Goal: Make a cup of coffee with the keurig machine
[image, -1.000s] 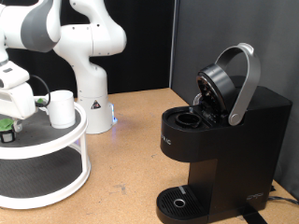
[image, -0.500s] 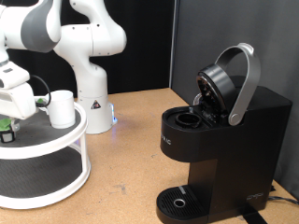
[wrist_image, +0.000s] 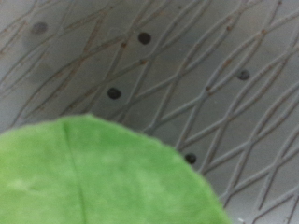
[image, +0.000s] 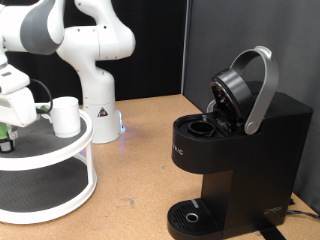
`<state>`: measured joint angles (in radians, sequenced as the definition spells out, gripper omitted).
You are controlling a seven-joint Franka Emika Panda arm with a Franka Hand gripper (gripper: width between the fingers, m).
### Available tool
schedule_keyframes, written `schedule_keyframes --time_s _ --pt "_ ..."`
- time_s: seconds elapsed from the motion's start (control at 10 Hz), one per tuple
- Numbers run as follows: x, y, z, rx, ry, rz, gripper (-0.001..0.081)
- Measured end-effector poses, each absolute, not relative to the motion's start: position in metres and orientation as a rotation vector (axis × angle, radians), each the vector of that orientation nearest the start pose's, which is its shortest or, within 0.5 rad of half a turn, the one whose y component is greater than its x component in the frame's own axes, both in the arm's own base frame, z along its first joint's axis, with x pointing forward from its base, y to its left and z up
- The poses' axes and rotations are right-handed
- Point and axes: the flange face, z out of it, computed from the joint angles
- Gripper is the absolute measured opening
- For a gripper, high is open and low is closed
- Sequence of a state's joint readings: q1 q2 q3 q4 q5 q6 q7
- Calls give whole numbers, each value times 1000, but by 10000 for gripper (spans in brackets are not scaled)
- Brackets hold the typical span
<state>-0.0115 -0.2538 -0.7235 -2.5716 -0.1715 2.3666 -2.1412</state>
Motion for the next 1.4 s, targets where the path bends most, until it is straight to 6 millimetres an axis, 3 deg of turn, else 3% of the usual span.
schedule_keyframes --time_s 0.2,0.7,1.0,1.2,1.4 --pt "327 -291 340 -2247 -2150 -88 469" --pt "332 -309 385 -2239 -2094 -126 467" --pt "333 -309 388 -2247 -2064 -151 467" --pt "340 -297 390 -2300 -1882 -357 467" --pt "356 -282 406 -2315 -1675 -546 467"
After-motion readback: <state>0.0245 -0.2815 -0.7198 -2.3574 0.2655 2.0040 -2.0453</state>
